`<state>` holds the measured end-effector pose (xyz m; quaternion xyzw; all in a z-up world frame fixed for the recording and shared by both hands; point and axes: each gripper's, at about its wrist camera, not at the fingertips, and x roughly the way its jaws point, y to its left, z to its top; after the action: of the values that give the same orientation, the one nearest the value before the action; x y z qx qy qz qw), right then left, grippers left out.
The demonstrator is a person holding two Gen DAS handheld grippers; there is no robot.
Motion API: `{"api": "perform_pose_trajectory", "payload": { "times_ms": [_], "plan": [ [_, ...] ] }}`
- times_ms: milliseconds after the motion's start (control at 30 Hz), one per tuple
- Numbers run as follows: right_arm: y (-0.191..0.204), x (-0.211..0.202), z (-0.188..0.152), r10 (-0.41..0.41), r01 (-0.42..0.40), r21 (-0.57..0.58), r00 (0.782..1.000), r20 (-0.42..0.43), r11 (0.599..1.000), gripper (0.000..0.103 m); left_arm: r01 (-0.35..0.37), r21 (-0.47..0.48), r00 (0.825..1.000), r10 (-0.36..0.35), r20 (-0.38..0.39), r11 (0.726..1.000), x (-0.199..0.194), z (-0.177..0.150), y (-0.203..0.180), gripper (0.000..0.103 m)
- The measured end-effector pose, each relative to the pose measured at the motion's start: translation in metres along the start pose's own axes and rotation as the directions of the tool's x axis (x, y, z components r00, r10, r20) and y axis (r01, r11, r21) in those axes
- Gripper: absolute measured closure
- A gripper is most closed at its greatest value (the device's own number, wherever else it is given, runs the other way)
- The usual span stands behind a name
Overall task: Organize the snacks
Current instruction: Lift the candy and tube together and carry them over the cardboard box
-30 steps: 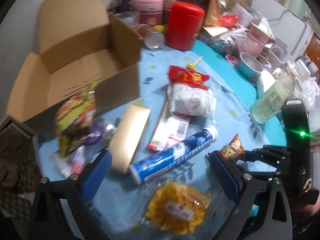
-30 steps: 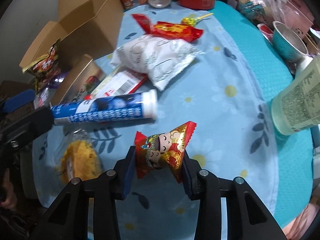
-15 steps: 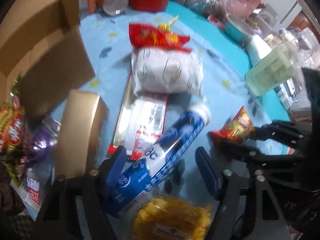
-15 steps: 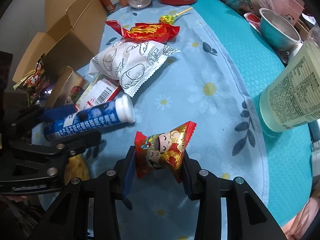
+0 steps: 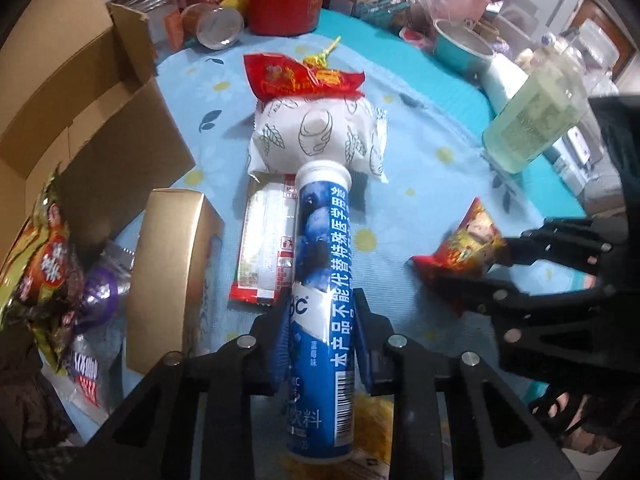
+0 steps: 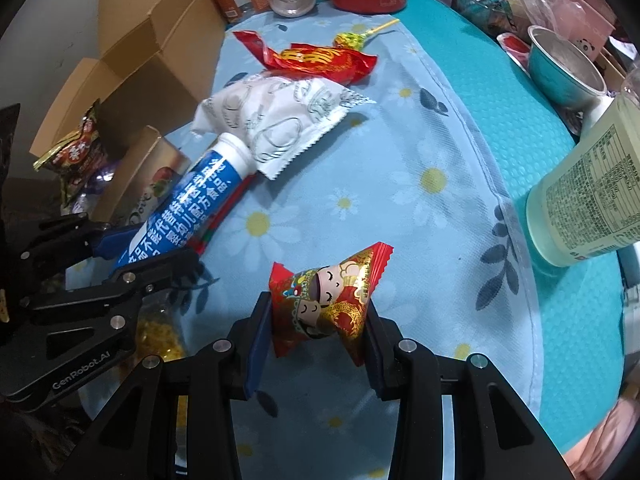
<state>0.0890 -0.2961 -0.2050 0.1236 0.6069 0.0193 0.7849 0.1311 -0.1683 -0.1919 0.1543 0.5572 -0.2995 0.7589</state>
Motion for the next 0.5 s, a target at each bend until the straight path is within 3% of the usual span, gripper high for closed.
{"api": "perform_pose_trajectory", "payload": {
  "times_ms": [267, 500],
  "plan": [
    [0.019, -0.017, -0.009, 0.029, -0.029, -0.015, 0.999, 0.021, 0.999, 0.063, 0.014, -0.081, 0.999, -0.011, 0.038, 0.997, -0.035, -0.008, 0.012, 0.075],
    [0.045, -0.058, -0.016, 0.061, -0.058, -0.051, 0.997, 0.054, 0.997, 0.063, -0.006, -0.108, 0.996, 0.016, 0.088, 0.994, -0.079, -0.017, 0.008, 0.075]
  ]
}}
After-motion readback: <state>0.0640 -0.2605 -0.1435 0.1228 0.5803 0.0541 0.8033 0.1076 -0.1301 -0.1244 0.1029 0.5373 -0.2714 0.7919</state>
